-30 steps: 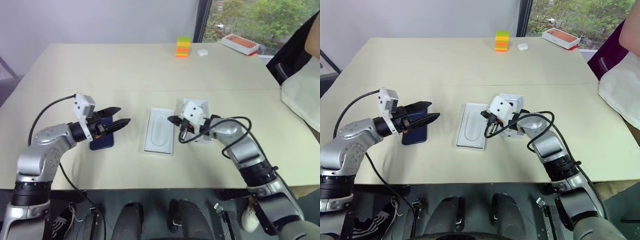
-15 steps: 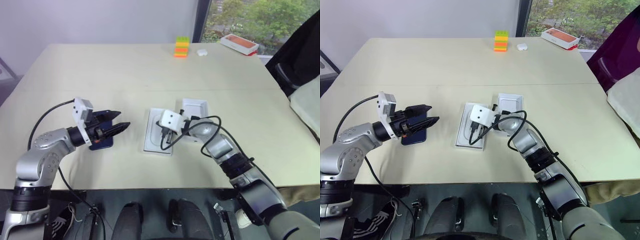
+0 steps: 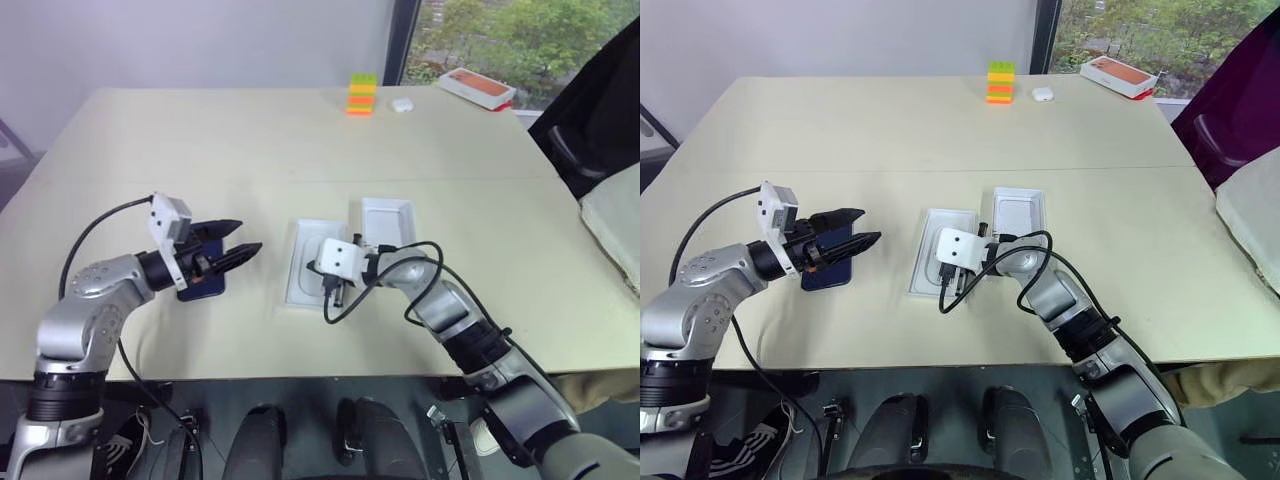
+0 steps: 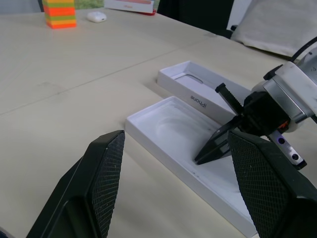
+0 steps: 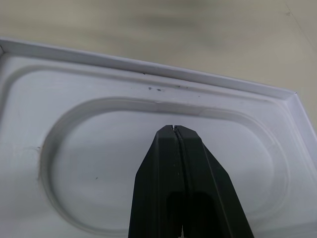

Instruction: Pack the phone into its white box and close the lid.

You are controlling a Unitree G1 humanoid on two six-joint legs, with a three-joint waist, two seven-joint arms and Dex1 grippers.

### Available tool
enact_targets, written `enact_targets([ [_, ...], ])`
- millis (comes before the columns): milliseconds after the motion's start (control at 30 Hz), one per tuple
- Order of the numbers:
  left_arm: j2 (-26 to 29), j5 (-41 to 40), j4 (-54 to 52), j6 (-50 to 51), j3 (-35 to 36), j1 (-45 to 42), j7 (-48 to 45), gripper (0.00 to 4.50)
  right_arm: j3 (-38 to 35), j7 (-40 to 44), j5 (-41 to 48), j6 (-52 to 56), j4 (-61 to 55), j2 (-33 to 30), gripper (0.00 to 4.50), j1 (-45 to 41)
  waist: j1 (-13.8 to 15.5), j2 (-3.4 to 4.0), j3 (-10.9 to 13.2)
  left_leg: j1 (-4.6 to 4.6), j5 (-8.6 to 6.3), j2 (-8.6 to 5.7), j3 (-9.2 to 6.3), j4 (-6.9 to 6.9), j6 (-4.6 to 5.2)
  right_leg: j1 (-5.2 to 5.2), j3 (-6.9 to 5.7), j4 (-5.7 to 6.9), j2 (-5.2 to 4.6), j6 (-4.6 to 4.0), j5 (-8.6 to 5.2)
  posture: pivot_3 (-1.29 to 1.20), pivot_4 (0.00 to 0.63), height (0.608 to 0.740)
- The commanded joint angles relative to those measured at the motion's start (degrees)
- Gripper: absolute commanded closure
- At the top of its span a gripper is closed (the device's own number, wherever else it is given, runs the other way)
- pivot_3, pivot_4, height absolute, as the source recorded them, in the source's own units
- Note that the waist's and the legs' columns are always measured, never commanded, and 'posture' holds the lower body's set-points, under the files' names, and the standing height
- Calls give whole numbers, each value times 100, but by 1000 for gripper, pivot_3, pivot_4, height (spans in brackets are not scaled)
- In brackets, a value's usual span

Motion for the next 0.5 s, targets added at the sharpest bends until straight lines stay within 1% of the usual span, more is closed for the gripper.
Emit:
enact_targets([
  [33, 16, -7, -33, -54, 69, -107, -10, 1015, 65, 28, -181, -147, 64, -95, 4447, -26, 0, 0, 0, 0, 0, 0, 0, 0, 0, 0, 0, 0, 0, 0, 0, 0, 150, 740],
  [200, 30, 14, 33, -15, 65, -158, 24, 1015, 40, 112, -209, -187, 55, -106, 4447, -34, 6, 0, 0, 0, 0, 0, 0, 0, 0, 1, 0, 0, 0, 1, 0, 0, 150, 740],
  [333, 55, 64, 185, 167, 78, -252, 215, 1015, -564, 291, 510, 417, -283, 52, 4447, -156, 21, 0, 0, 0, 0, 0, 0, 0, 0, 1, 0, 0, 0, 0, 0, 0, 150, 740],
  [433, 237, -47, 395, 662, 193, -326, 354, 1015, -1143, 427, 1204, 843, -583, 109, 4447, -400, 10, 1, 1, -1, 0, 0, 1, 0, 0, 0, -1, 0, 0, -4, 3, 0, 150, 740],
  [500, 274, -174, 564, 795, 315, -396, 326, 1015, -1231, 471, 1298, 892, -654, 44, 4447, -509, -15, 1, 1, -1, 0, 1, 0, 0, 0, -2, -2, 1, 1, -4, 3, 0, 150, 740],
])
